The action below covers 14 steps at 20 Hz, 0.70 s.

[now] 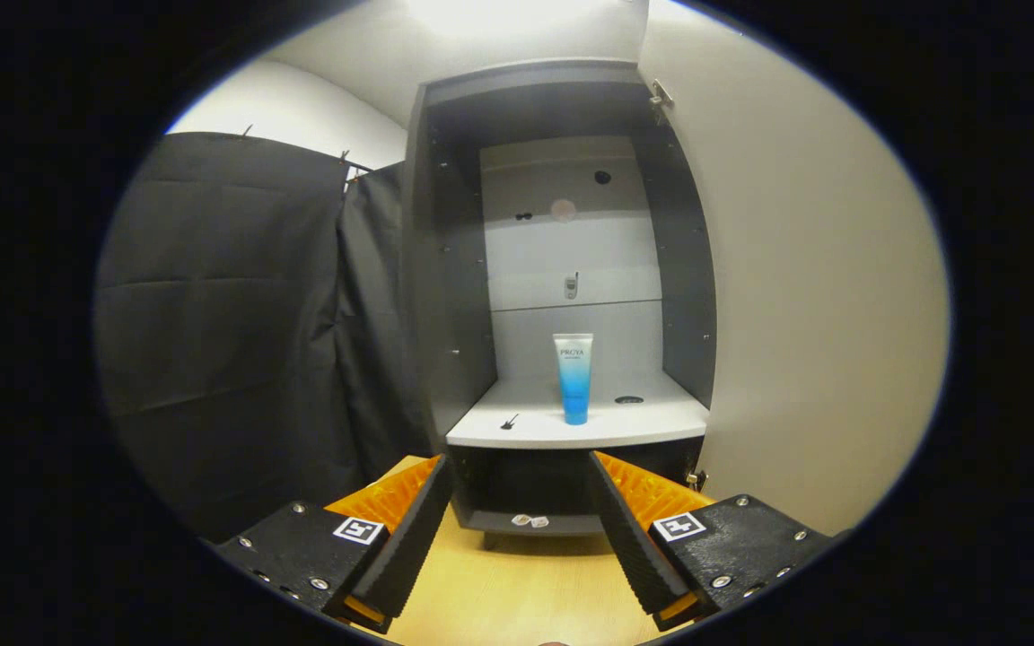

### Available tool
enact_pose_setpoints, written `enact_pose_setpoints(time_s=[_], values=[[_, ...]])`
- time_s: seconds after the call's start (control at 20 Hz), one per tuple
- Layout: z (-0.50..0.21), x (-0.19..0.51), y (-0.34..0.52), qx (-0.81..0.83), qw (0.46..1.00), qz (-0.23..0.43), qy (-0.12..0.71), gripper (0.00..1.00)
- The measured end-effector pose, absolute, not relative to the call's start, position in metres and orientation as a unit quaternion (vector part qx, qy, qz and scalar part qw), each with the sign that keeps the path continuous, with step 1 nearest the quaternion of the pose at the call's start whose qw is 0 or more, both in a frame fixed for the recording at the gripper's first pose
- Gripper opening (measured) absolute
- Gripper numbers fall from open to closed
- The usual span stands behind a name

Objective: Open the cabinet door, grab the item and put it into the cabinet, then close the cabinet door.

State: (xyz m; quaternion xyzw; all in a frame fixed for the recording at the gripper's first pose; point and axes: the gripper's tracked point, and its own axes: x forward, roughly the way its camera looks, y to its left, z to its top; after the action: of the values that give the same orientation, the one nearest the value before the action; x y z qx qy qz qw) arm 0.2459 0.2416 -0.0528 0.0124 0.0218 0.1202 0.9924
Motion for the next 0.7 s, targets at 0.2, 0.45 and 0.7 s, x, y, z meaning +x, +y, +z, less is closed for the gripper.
enact_pose_setpoints(time_s=[0.2, 0.45, 0.7], values=[[-0.059, 0.188, 0.228, -0.002, 0.988, 0.15, 0.027, 0.93], [-0.051, 0.126, 0.212, 0.018, 0.977, 0.209, 0.03, 0.93], [-0.053, 0.074, 0.153, 0.009, 0.974, 0.222, 0.04, 0.93]])
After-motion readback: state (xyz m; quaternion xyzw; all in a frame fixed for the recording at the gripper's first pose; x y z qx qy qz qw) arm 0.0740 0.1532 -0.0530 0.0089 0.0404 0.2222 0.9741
